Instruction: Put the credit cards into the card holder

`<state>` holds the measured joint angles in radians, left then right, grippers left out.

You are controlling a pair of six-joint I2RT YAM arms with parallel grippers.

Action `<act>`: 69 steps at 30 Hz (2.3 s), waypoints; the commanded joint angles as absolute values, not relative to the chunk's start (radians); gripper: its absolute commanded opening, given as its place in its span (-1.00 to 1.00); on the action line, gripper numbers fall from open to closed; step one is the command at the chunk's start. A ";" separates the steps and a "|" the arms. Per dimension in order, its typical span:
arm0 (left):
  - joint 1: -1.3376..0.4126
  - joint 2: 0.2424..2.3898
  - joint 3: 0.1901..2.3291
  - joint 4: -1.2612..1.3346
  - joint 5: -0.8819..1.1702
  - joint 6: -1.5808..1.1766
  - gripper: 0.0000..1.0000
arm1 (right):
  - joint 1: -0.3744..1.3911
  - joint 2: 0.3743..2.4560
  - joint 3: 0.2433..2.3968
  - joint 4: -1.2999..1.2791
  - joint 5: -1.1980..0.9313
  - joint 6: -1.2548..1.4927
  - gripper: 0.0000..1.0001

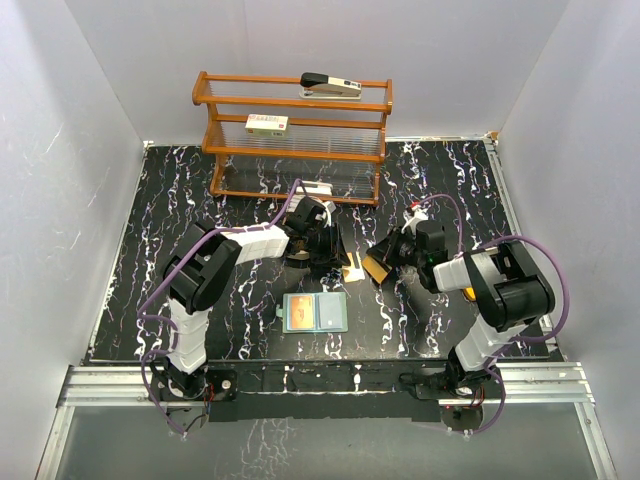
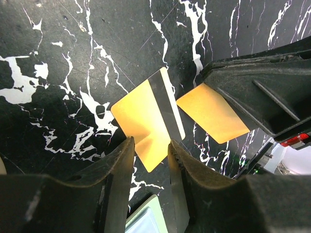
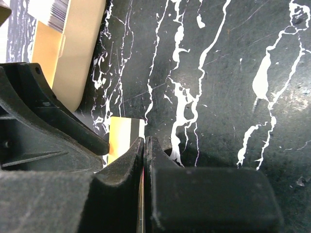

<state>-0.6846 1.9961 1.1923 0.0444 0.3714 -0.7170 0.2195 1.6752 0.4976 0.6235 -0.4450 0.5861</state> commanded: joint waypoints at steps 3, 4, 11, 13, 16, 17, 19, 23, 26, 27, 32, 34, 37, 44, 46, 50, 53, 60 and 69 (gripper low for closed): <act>-0.693 2.030 1.177 -0.020 0.353 -0.701 -0.27 | 0.230 1.708 0.456 0.784 -0.515 0.673 -1.00; -0.693 2.027 1.178 -0.020 0.356 -0.698 -0.26 | 0.231 1.715 0.454 0.803 -0.522 0.687 -1.00; -0.693 2.009 1.174 -0.020 0.354 -0.685 -0.15 | 0.228 1.735 0.424 0.926 -0.556 0.776 -1.00; -0.693 2.007 1.172 -0.019 0.353 -0.683 -0.12 | 0.223 1.731 0.421 0.932 -0.560 0.787 -1.00; -0.693 2.002 1.168 -0.012 0.352 -0.681 -0.08 | 0.210 1.730 0.411 0.951 -0.578 0.808 -1.00; -0.693 2.001 1.165 -0.009 0.353 -0.683 -0.07 | 0.205 1.728 0.406 0.959 -0.584 0.816 -1.00; -0.693 1.998 1.162 -0.002 0.354 -0.683 -0.05 | 0.197 1.727 0.393 0.987 -0.594 0.840 -1.00; -0.693 1.990 1.155 0.003 0.356 -0.682 0.00 | 0.189 1.735 0.371 1.046 -0.612 0.874 -1.00; -0.693 1.988 1.152 0.007 0.358 -0.683 0.04 | 0.187 1.777 0.363 1.093 -0.624 0.896 -1.00; -0.693 1.988 1.152 0.008 0.360 -0.683 0.05 | 0.186 1.787 0.358 1.113 -0.628 0.908 -1.00; -0.693 1.988 1.152 0.016 0.374 -0.677 0.11 | 0.182 1.834 0.357 1.202 -0.647 0.956 -1.00; -0.693 1.989 1.152 0.015 0.378 -0.675 0.12 | 0.180 1.849 0.357 1.238 -0.650 0.975 -1.00; -0.693 1.988 1.149 0.013 0.378 -0.673 0.13 | 0.179 1.875 0.320 1.305 -0.657 1.011 -1.00; -0.693 1.980 1.143 0.002 0.362 -0.671 0.15 | 0.171 1.880 0.314 1.332 -0.649 1.027 -1.00; -0.693 1.976 1.146 -0.010 0.346 -0.666 0.16 | 0.169 1.842 0.307 1.262 -0.628 0.987 -1.00; -0.693 1.971 1.155 -0.041 0.326 -0.661 0.16 | 0.169 1.707 0.331 0.964 -0.541 0.827 -1.00; -0.693 1.963 1.144 -0.040 0.322 -0.669 0.16 | 0.168 1.633 0.334 0.779 -0.460 0.722 -1.00; -0.695 1.962 1.120 -0.023 0.317 -0.684 0.17 | 0.219 1.628 0.390 0.700 -0.356 0.651 -1.00; -0.701 1.968 1.118 -0.014 0.334 -0.695 0.18 | 0.294 1.688 0.402 0.803 -0.270 0.710 -1.00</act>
<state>-0.6903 1.9598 1.1599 0.0807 0.3729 -0.7055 0.2699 1.6581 0.3946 0.7460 -0.3317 0.7082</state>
